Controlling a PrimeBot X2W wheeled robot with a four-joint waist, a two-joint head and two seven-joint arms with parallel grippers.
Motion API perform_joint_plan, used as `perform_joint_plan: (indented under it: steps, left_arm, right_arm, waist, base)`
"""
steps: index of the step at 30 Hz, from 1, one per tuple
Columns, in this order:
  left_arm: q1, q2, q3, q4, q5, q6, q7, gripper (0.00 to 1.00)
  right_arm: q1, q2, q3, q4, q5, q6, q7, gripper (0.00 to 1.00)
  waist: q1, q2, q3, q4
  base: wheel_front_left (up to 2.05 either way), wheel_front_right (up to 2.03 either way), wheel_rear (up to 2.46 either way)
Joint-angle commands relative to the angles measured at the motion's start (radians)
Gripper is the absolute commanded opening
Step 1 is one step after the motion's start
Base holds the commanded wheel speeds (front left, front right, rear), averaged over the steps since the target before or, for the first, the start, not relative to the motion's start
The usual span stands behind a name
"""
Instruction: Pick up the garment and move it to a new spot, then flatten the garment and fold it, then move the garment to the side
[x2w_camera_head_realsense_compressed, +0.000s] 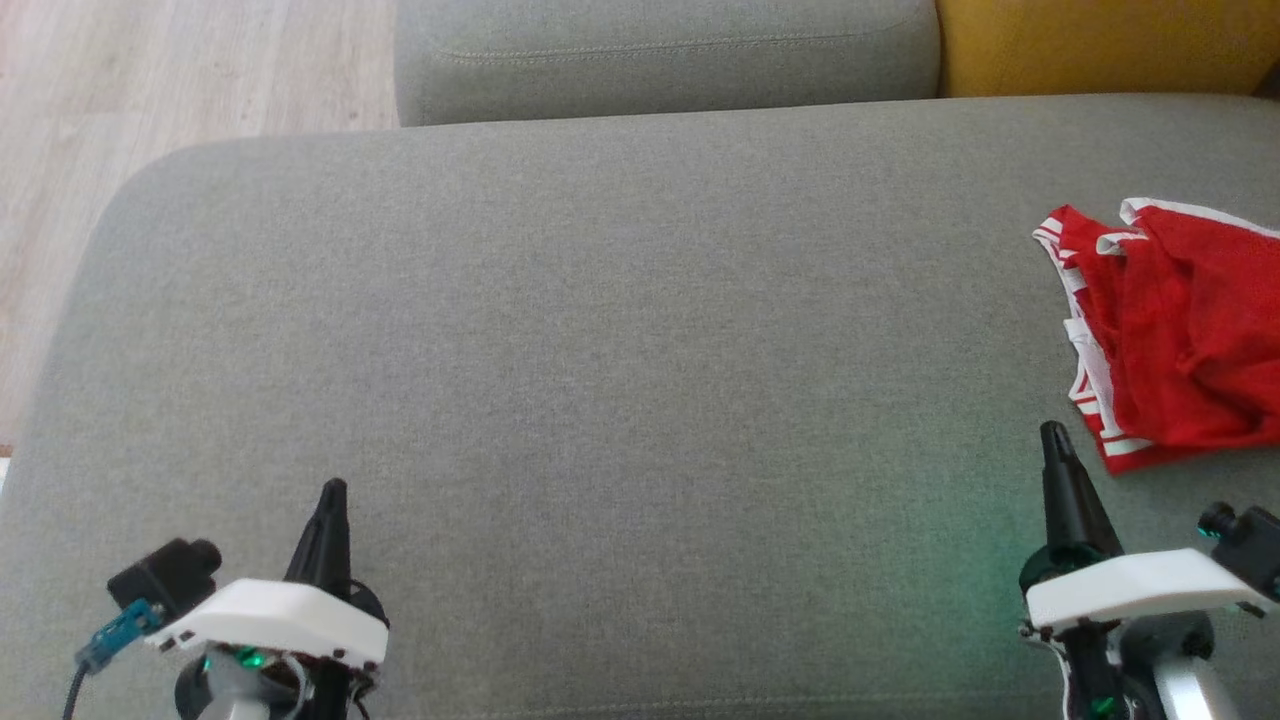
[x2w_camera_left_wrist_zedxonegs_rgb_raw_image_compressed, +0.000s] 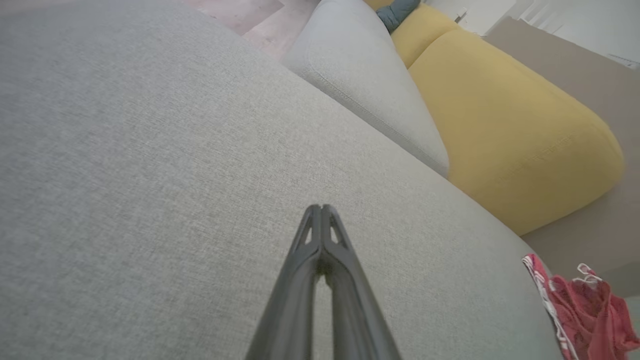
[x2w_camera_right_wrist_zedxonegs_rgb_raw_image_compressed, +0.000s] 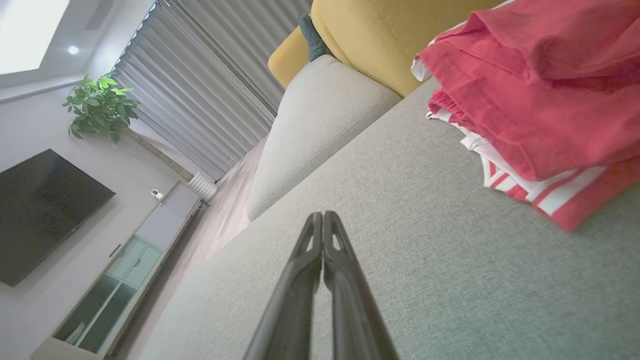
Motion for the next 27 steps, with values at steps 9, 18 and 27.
perform_joint_plan:
  steps: [9, 18, 27]
  left_arm:
    - [-0.066, -0.001, 0.057, -0.023, -0.112, -0.026, 0.023, 0.0]
    - [-0.073, -0.009, 0.084, -0.019, -0.213, -0.046, 0.047, 0.0]
    - [-0.08, -0.018, 0.112, -0.015, -0.315, -0.066, 0.072, 0.0]
  right_arm:
    - [-0.063, -0.023, -0.003, -0.015, 0.119, 0.0, 0.01, 0.0]
    - [-0.072, -0.024, -0.011, -0.001, 0.224, -0.001, 0.019, 0.0]
    - [-0.081, -0.025, -0.02, 0.012, 0.329, -0.001, 0.029, 0.0]
  waist:
    - [0.0, 0.0, -0.004, -0.001]
    - [0.0, 0.0, -0.008, -0.002]
    - [0.0, 0.0, -0.013, -0.003]
  base:
    - [0.0, 0.0, 0.0]
    - [0.0, 0.0, 0.0]
    - [0.0, 0.0, 0.0]
